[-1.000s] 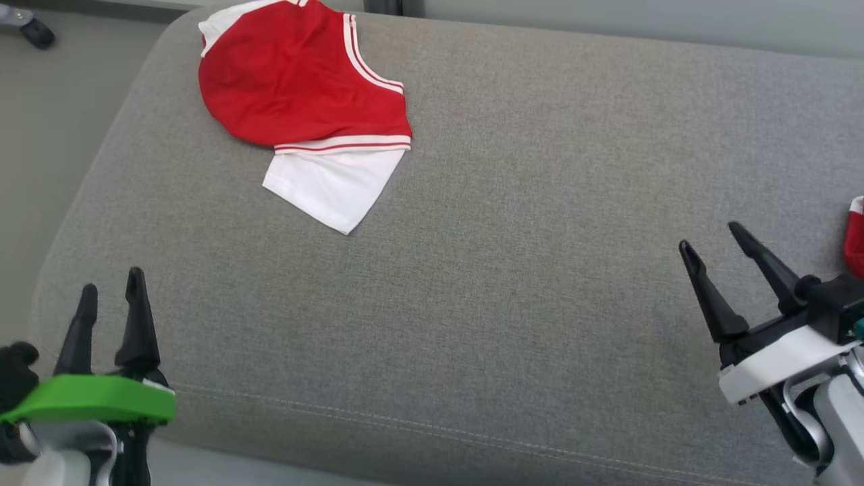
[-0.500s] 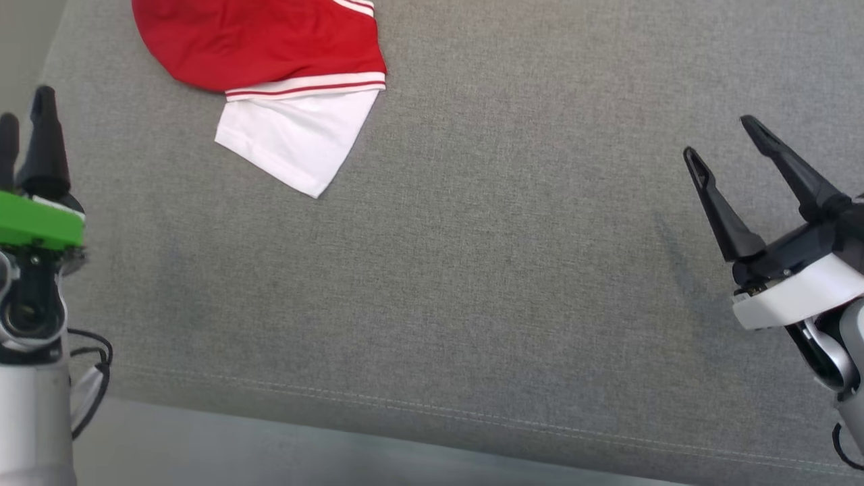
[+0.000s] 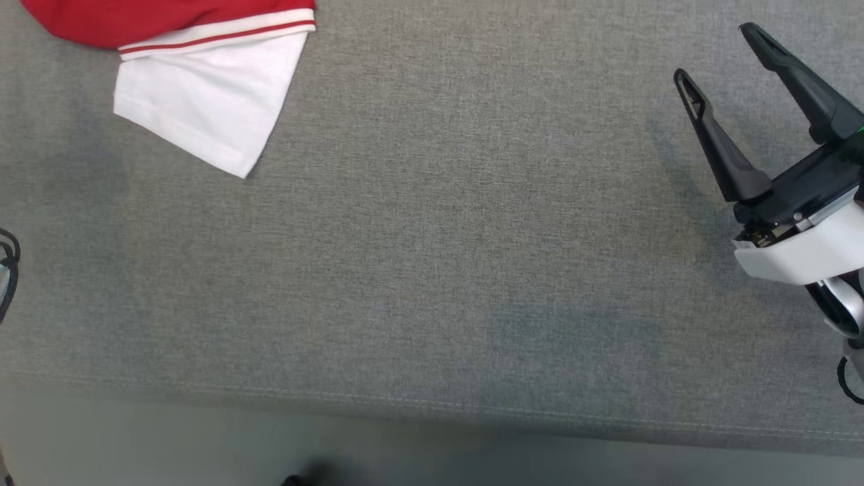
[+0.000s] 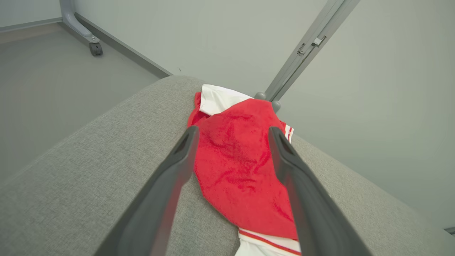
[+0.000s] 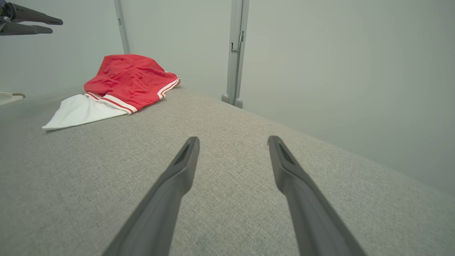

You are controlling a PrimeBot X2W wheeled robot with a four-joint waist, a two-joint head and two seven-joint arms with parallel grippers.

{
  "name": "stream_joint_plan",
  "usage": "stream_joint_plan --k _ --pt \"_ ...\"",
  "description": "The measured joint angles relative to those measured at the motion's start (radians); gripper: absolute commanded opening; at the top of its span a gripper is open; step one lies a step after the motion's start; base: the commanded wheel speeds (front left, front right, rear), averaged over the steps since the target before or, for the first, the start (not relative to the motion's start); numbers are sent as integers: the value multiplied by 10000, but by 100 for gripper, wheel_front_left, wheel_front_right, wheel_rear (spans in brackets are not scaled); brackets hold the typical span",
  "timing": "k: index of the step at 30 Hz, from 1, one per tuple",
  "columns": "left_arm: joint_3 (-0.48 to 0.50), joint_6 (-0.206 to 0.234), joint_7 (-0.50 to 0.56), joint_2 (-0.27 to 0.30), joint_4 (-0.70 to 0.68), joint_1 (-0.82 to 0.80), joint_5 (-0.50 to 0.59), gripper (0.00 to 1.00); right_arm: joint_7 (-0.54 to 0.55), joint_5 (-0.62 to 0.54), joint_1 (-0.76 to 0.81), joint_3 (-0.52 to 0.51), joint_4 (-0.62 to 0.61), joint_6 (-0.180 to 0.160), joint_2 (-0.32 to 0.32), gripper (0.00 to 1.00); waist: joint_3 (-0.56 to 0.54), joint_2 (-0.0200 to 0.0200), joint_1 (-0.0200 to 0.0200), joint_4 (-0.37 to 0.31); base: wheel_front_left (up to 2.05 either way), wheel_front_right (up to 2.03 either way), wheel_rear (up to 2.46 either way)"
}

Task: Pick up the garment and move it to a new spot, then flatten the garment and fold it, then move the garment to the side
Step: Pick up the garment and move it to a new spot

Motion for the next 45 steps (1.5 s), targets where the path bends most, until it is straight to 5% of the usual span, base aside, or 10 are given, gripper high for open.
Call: stream_joint_plan --k 12,28,29,32,38,42,45 --pt "-274 2 54 -98 1588 -1104 100 100 40 -75 -412 -278 -117 0 -211 100 1411 0 1 -604 0 0 0" --pt "-1066 -17 456 167 3139 -2099 788 100 -46 -71 -471 -322 -65 0 -199 100 1640 0 0 -824 0 0 0" --pt "-1122 -54 481 213 3210 -2139 798 90 -59 -71 -471 -326 -50 0 -199 100 1630 0 1 -838 0 0 0" --pt "-1189 -84 533 221 3465 -2283 800 0 -125 -71 -472 -311 69 0 -165 100 1577 0 0 -884 0 0 0" --pt "-1432 -293 535 151 3776 -2374 1001 0 -180 -71 -465 -307 284 -15 -130 100 1339 0 1 -949 0 0 0" --pt "-1703 -602 447 -261 3741 -2384 1149 0 -268 -71 -439 -359 451 -31 -123 100 1132 0 0 -922 0 0 0" --pt "-1856 -1210 313 -1101 3463 -2337 744 0 -359 -69 -342 -355 677 -102 -23 100 854 0 0 -858 0 0 0"
